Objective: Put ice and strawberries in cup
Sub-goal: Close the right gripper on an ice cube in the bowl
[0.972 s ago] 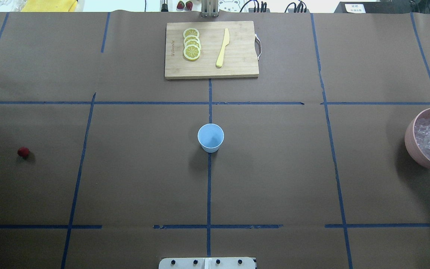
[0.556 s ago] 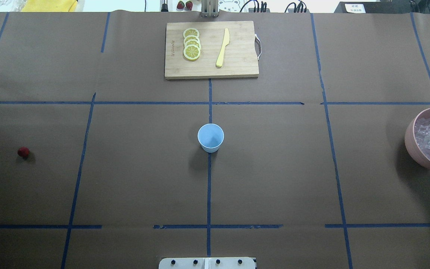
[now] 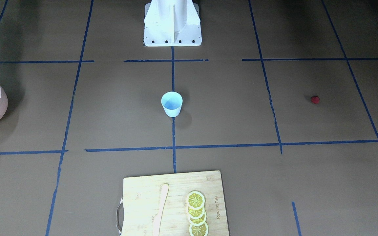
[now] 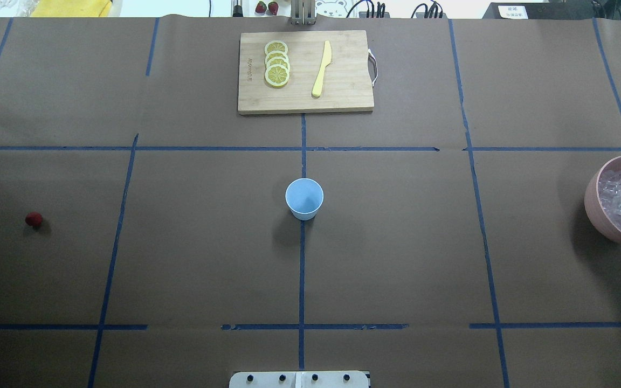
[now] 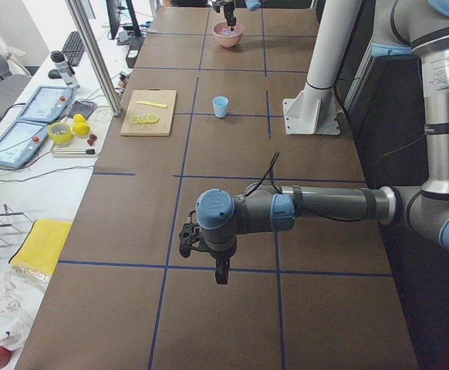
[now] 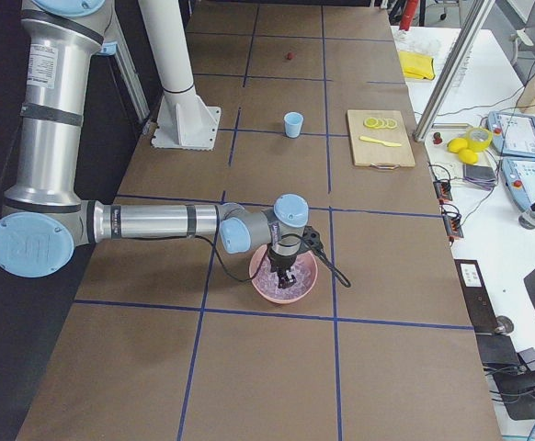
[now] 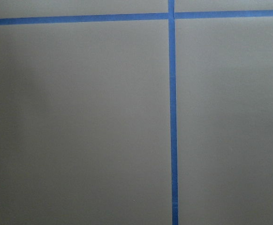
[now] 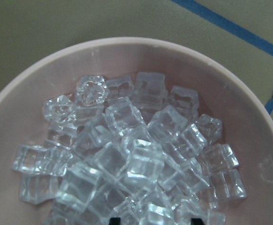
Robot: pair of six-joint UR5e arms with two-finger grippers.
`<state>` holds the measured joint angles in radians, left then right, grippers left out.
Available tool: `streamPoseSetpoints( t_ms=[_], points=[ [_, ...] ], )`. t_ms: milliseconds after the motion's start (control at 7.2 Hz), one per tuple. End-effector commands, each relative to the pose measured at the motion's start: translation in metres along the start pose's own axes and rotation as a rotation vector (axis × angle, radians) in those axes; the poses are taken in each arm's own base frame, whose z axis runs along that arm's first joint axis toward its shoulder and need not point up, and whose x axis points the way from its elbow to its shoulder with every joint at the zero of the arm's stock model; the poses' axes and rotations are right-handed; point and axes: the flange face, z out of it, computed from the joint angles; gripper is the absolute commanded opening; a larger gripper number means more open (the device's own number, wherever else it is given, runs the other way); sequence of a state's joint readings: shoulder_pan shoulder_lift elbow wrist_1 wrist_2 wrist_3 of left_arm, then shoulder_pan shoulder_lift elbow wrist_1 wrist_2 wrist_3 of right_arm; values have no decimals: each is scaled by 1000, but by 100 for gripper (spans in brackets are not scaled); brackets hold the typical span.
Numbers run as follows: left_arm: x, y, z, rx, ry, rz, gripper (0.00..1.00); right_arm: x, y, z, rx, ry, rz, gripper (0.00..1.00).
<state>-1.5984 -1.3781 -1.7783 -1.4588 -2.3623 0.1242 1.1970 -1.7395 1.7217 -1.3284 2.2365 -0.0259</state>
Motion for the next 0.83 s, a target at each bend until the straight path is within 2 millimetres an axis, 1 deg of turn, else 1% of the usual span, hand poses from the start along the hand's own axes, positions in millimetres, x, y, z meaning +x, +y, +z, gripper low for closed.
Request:
streamPoseSetpoints(
  t_ms=[0,278,417,694],
  points=[
    [1,-1,-1,1,0,1,100,0,0,0,0,0,-2,24],
    [0,0,0,0,0,0,100,0,0,-1,3,0,-9,6],
    [0,0,0,0,0,0,100,-2,-1,-5,12,0,-13,3],
    [0,0,0,-1,0,-1,100,-7,6,-18,30,3,-18,2]
  ],
)
